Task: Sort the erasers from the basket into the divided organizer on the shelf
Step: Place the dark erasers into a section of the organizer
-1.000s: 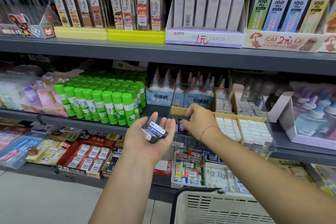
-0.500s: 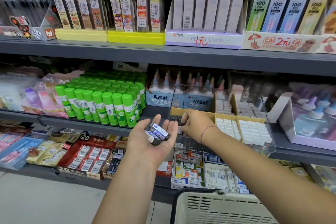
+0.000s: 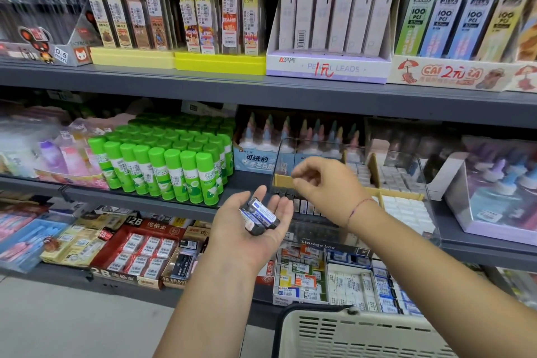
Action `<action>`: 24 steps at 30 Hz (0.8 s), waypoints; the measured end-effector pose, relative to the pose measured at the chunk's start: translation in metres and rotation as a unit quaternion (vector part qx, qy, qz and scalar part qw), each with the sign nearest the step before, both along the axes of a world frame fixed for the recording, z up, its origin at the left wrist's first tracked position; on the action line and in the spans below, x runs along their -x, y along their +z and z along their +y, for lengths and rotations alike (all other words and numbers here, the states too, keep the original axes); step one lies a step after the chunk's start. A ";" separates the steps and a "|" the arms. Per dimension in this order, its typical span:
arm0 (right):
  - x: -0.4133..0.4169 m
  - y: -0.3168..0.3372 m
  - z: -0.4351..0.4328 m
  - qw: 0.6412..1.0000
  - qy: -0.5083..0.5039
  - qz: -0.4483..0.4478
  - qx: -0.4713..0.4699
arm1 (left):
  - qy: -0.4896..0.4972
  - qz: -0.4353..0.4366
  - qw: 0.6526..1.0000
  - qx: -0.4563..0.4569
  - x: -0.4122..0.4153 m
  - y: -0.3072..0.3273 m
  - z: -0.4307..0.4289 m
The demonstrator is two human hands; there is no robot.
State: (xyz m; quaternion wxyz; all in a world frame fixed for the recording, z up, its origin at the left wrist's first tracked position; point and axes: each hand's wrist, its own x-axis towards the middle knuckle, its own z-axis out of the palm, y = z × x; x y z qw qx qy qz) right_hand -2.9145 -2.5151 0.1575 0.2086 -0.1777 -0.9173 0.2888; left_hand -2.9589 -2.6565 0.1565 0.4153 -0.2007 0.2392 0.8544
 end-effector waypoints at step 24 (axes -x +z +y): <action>-0.034 0.015 0.017 0.918 0.138 0.054 0.367 | 0.005 -0.019 0.999 0.034 0.002 -0.005 -0.003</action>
